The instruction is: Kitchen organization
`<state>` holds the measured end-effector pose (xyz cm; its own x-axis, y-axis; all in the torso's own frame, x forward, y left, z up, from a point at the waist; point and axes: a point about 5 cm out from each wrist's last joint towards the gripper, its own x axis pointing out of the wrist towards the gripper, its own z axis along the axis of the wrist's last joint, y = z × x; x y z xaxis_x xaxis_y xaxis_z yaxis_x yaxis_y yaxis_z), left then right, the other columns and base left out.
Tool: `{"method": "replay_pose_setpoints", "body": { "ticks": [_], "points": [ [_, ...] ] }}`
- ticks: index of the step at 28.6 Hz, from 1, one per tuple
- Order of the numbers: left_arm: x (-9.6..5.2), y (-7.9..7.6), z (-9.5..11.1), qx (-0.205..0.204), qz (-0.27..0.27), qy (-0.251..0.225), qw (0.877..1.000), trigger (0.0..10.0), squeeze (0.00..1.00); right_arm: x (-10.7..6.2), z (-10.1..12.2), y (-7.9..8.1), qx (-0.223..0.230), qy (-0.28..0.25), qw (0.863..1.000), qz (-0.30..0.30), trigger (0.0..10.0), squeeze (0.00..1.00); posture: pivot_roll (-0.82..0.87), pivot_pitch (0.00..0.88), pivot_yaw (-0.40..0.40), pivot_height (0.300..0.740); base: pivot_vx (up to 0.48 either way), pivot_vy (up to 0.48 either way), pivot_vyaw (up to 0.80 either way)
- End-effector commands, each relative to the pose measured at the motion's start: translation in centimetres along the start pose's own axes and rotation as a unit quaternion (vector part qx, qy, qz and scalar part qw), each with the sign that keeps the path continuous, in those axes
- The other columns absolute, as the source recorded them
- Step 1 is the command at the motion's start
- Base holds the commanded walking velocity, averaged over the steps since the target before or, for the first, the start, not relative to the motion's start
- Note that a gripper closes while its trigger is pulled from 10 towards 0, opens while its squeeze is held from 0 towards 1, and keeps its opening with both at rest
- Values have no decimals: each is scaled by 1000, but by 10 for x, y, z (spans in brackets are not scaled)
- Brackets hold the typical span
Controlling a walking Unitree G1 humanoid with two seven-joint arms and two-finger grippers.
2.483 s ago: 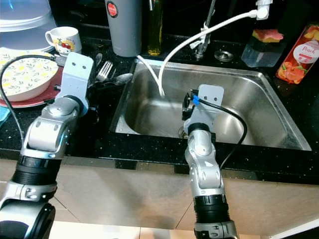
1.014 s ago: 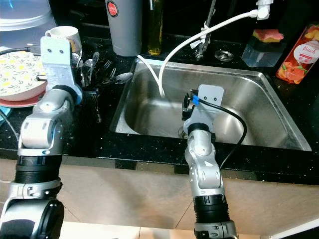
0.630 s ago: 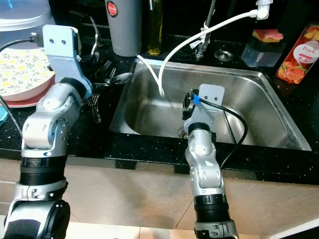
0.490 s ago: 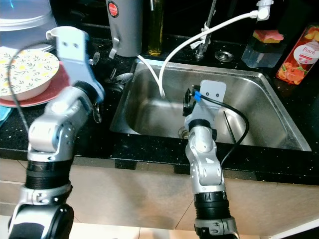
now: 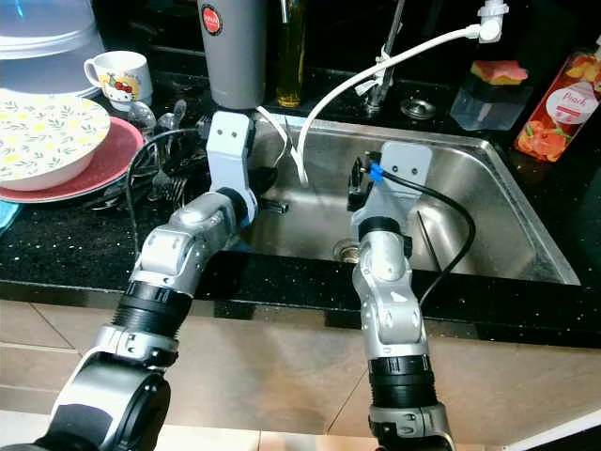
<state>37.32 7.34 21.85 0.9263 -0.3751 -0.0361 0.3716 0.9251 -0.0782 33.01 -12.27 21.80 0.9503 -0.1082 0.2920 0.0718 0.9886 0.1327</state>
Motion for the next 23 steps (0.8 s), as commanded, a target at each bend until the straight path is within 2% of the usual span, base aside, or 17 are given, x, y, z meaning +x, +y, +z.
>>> {"method": "replay_pose_setpoints", "body": {
  "ticks": [1, 5, 10, 12, 16, 22, 23],
  "points": [
    [0, -7, 4, -2, -4, -26, 1000, 10000, 12, 0, 2, -4, 4, -5, 1000, -8, 10000, 0, 206, 1, -71, 740, 0, 0, 0],
    [-2, -9, 3, 3, -3, -43, 999, 10000, 43, -1, 2, -2, 6, -4, 1000, -6, 10000, 0, 208, 9, -72, 740, 0, 0, 0],
    [-6, -14, -5, 5, -11, -36, 999, 10000, 35, -1, 2, -1, 8, -5, 1000, -4, 10000, 0, 210, 15, -73, 740, 0, 0, 0],
    [-7, -18, -22, -2, -18, 3, 1000, 10000, 35, -1, 4, 0, 11, -7, 1000, 0, 10000, 0, 204, 24, -72, 740, 0, 0, 0],
    [-7, -20, -33, -5, -27, 40, 999, 10000, 39, -1, 4, 2, 11, -7, 1000, 5, 10000, 0, 202, 32, -71, 740, 0, 0, 0],
    [-2, -19, -29, 9, -46, 52, 998, 10000, 24, -1, 3, 1, 6, -1, 1000, 3, 10000, 0, 200, 36, -72, 740, 0, 0, 0],
    [3, -13, -19, 18, -37, 46, 998, 10000, 27, 1, -1, -4, -2, 17, 1000, -11, 10000, 0, 198, 37, -71, 740, 0, 0, 0]
  ]
}}
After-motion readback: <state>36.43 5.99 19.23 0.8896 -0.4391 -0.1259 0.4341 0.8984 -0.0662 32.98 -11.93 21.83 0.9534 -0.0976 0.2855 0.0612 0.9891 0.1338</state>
